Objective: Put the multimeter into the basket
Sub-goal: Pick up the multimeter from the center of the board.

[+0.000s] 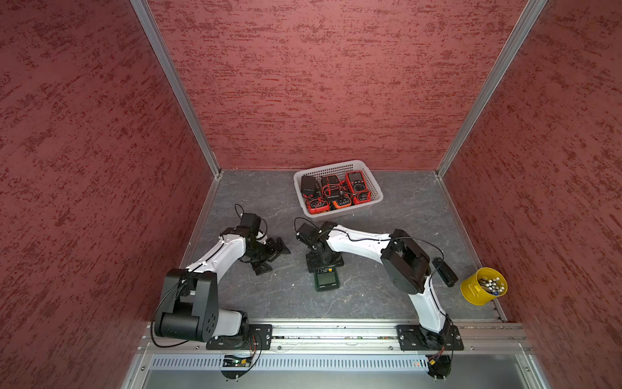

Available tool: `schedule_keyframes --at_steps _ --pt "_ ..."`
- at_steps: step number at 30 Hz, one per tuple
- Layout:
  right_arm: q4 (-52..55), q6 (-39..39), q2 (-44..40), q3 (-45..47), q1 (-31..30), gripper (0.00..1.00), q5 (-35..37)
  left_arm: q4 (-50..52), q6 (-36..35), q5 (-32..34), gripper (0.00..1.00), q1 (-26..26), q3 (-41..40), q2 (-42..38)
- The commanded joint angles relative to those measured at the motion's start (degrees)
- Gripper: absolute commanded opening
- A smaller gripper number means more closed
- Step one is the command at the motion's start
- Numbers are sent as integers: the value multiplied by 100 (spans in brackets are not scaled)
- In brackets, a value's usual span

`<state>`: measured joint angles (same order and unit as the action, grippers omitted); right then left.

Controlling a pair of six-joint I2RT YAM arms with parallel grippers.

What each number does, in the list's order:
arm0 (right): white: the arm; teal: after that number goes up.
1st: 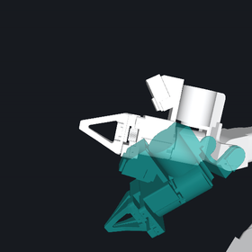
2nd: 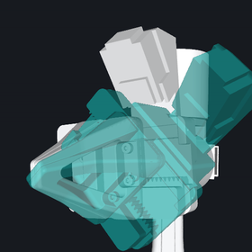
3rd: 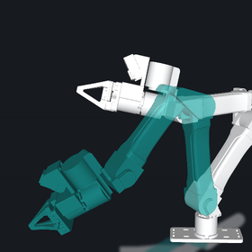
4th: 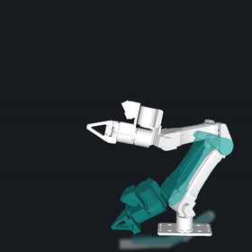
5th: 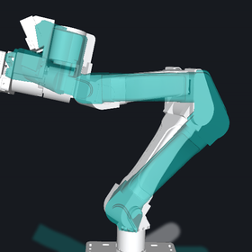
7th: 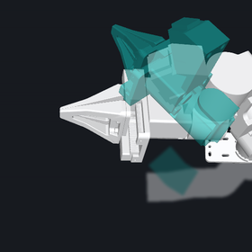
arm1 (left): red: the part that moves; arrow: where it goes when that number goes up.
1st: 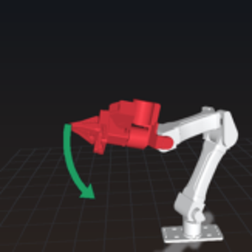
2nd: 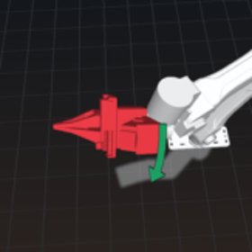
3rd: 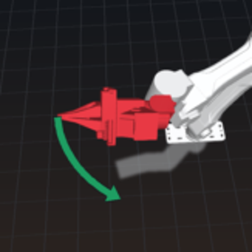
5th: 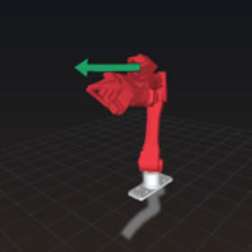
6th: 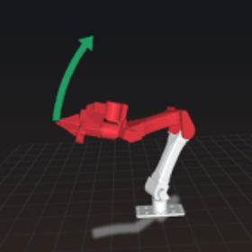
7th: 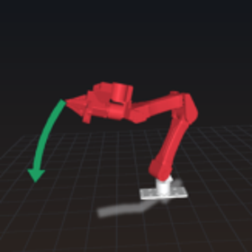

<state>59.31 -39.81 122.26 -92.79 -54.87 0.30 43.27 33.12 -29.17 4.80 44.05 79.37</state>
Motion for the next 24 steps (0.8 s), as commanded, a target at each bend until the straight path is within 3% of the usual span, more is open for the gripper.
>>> schedule_keyframes --at_steps 1,7,13,24 --pt "354 401 -643 -42 -15 28 372 -283 126 9 100 -118 129 -83" --pt "1007 951 -1364 -744 100 23 735 -568 405 -53 100 -269 409 132" --pt "1545 1348 -1543 -1883 566 22 937 -734 559 121 100 -270 689 203" --pt "1387 2755 -708 -4134 2415 23 746 -710 626 208 100 -280 1236 436"
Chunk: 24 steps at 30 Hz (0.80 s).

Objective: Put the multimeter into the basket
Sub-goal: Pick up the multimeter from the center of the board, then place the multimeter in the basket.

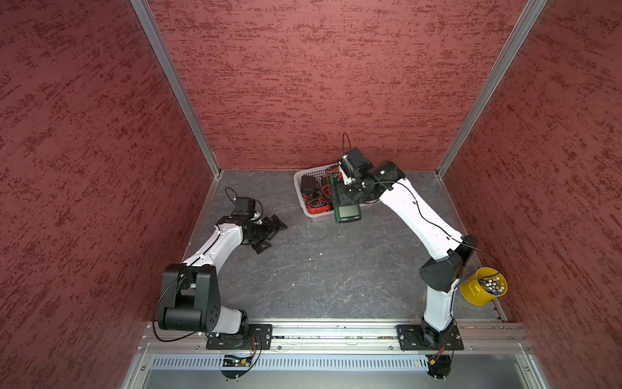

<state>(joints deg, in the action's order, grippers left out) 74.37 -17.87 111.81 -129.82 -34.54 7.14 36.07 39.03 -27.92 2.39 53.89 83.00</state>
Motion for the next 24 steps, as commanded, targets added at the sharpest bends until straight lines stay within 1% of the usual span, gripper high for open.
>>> schedule_keyframes --at_steps 1,6,8,11,15,17,24 --pt "-191 672 454 -576 503 23 -7 35 40 95 100 -35 305 66" --pt "-690 1000 1124 -1179 1141 23 -112 -4 40 265 100 -34 374 -64" --pt "-1037 1005 1320 -1225 1394 24 -334 -10 43 241 100 -32 398 -50" --pt "-1513 1113 1600 -1253 1621 25 -450 32 71 232 100 -29 459 -28" --pt "-1920 1431 1957 -1365 1682 26 -428 51 91 344 100 -33 472 -64" --pt "-2049 1503 2149 -1434 1684 26 -525 70 88 368 100 -36 473 -41" --pt "-2011 1508 2759 -1979 1688 27 -761 23 181 410 100 -11 434 48"
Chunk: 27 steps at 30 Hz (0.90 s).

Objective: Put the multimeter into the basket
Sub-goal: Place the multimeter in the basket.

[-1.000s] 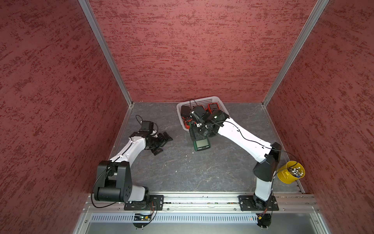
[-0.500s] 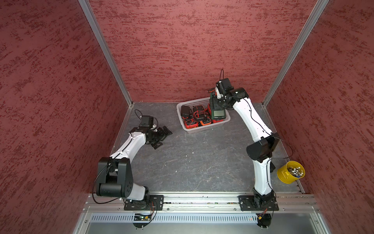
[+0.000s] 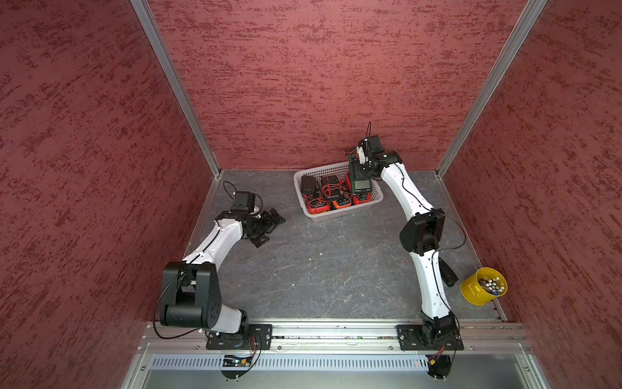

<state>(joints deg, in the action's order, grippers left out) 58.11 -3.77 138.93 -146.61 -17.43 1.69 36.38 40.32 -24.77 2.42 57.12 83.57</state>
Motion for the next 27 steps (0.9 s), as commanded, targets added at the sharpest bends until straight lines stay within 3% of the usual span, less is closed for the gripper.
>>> schedule_keyframes --at_steps 1,9,20,23,27 --pt "-390 79 93 -323 -24 28 -284 -6 55 113 100 -13 115 -1" --pt "116 -279 213 -342 -45 28 -344 -9 134 179 100 -11 130 98" --pt "768 -122 270 -361 -242 35 -384 -27 142 175 100 -3 274 354" --pt "781 -90 382 -359 -328 44 -320 -20 112 158 100 22 329 423" --pt "739 -144 494 -352 -378 66 -279 -18 108 175 100 20 350 450"
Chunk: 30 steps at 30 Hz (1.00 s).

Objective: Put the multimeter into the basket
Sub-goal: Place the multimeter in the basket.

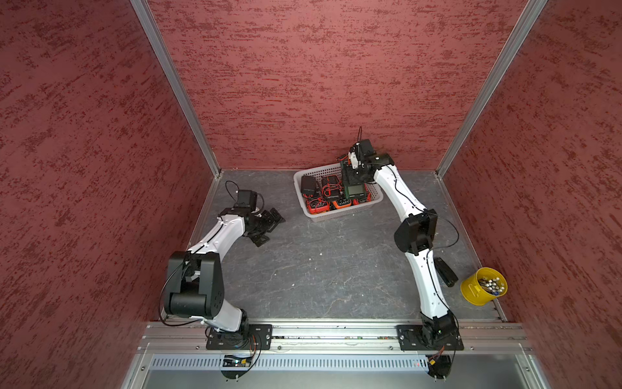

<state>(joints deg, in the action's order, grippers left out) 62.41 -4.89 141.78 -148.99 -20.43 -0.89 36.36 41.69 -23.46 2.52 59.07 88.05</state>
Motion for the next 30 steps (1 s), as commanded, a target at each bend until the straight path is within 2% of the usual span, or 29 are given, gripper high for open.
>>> schedule_keyframes --at_steps 1,7,11,24,28,30 --pt "290 -54 232 -117 -82 69 -35 -22 -34 48 100 6 163 15" --pt "323 -116 324 -117 -83 91 -43 -5 -70 22 100 11 200 50" --pt "355 -136 277 -119 -78 98 -13 -10 -81 9 100 9 196 63" --pt "475 -388 -754 -123 -80 99 -9 185 -337 281 100 -70 544 -49" --pt "623 -473 -1192 78 -83 99 329 229 -530 654 100 -171 697 -143" --pt "507 -531 -1559 560 -79 99 645 206 -671 956 100 -245 730 -223"
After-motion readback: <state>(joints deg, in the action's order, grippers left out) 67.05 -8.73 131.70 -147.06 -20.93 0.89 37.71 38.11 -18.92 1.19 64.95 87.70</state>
